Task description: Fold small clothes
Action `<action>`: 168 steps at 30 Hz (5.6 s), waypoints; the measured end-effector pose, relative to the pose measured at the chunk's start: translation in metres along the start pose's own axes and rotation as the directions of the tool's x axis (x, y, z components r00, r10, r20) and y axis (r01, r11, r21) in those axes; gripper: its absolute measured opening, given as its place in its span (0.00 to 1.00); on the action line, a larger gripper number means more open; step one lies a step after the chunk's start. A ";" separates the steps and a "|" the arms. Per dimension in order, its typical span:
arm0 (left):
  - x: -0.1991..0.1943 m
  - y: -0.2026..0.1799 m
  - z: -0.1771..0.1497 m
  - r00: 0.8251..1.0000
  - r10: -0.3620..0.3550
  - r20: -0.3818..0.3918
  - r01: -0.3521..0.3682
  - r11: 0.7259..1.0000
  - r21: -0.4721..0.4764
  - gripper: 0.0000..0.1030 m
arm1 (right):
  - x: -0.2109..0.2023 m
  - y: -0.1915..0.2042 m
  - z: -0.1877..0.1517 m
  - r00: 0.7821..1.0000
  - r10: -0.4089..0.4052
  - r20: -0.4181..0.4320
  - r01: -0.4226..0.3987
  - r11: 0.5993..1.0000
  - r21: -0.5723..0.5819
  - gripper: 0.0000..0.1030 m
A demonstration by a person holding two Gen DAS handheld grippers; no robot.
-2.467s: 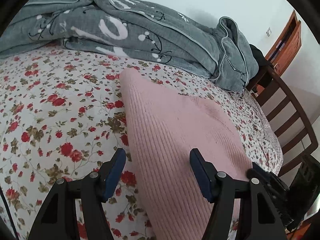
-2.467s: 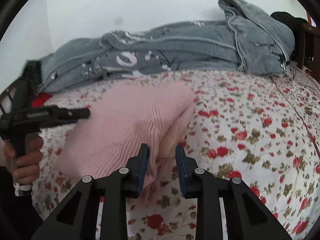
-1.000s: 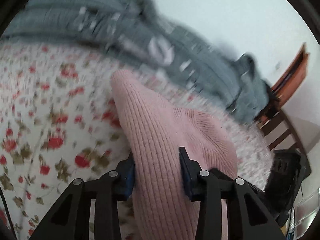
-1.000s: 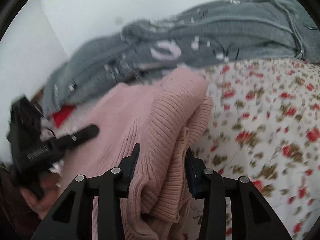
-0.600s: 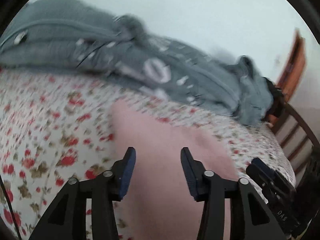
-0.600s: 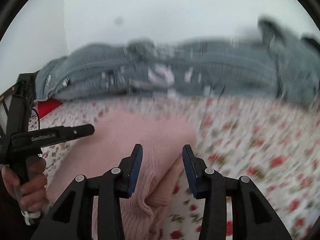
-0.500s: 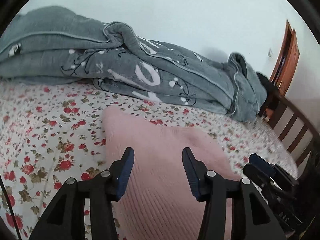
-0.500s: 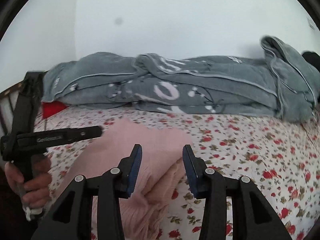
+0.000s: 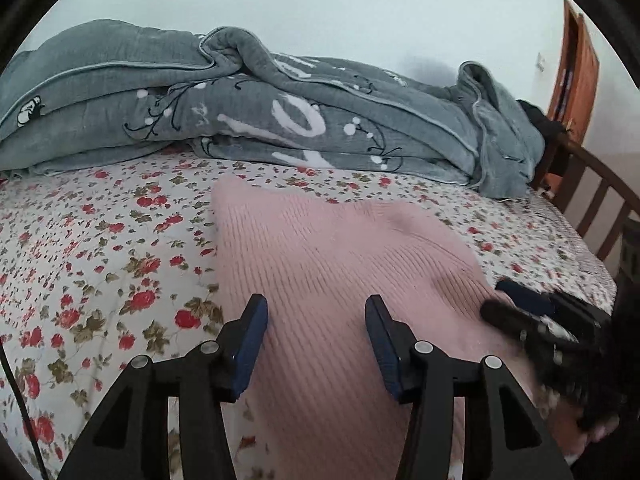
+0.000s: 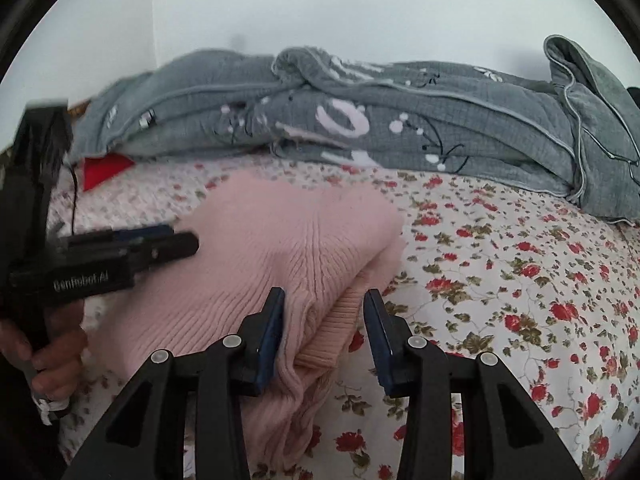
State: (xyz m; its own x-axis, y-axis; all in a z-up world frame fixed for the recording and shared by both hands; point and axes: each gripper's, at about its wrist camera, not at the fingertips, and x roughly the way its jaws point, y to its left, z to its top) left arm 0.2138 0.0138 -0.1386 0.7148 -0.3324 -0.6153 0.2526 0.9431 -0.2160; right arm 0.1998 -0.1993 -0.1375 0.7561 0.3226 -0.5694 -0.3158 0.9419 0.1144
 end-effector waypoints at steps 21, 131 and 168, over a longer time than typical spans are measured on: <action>-0.036 0.019 -0.039 0.998 -0.060 -0.012 0.059 0.997 -0.048 0.52 | 0.007 -0.024 -0.010 0.996 0.082 -0.015 -0.077 0.969 0.234 0.07; -0.010 -0.001 -0.024 0.999 -0.037 0.025 0.040 0.995 -0.091 0.65 | -0.004 0.001 -0.017 0.998 -0.053 -0.018 0.053 0.997 0.046 0.42; -0.193 -0.084 -0.031 0.979 0.200 -0.026 -0.201 0.979 -0.032 0.77 | -0.212 0.034 -0.005 0.956 -0.285 -0.061 0.291 0.950 0.117 0.94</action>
State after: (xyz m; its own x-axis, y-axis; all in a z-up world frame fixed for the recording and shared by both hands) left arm 0.0342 -0.0009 -0.0253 0.7334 -0.1364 -0.6660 0.0824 0.9903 -0.1121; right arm 0.0263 -0.2359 -0.0168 0.7781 0.0341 -0.6272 -0.0129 0.9992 0.0384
